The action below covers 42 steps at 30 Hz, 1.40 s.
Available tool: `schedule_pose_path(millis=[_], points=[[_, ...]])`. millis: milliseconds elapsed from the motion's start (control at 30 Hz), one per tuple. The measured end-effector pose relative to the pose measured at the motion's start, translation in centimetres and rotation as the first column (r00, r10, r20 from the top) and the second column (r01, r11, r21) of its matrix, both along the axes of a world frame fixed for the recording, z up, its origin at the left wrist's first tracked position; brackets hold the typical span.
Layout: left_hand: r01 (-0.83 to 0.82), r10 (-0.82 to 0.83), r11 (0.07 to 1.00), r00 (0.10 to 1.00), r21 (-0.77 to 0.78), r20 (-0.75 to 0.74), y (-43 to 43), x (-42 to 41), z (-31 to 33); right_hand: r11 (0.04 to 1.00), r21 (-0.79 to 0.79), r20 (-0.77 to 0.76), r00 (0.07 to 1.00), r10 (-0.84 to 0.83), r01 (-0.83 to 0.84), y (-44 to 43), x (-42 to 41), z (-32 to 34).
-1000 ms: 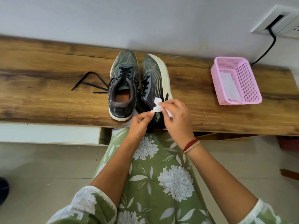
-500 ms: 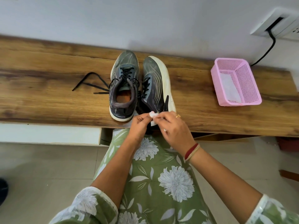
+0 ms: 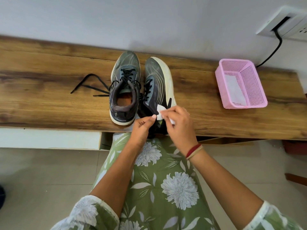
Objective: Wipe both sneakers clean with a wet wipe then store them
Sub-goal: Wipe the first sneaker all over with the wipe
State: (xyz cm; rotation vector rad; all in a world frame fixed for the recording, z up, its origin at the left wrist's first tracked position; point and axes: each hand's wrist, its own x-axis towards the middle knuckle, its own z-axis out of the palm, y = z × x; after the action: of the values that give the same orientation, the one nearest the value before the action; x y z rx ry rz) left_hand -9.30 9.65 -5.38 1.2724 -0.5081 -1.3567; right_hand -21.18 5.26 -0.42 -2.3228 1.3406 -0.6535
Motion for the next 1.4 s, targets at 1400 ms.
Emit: schedule_pose_path(millis=[1400], points=[[0.032, -0.028, 0.999, 0.997, -0.043, 0.078, -0.2, 0.4, 0.4, 1.000, 0.007, -0.038, 0.999, -0.002, 0.002, 0.0, 0.7, 0.4]])
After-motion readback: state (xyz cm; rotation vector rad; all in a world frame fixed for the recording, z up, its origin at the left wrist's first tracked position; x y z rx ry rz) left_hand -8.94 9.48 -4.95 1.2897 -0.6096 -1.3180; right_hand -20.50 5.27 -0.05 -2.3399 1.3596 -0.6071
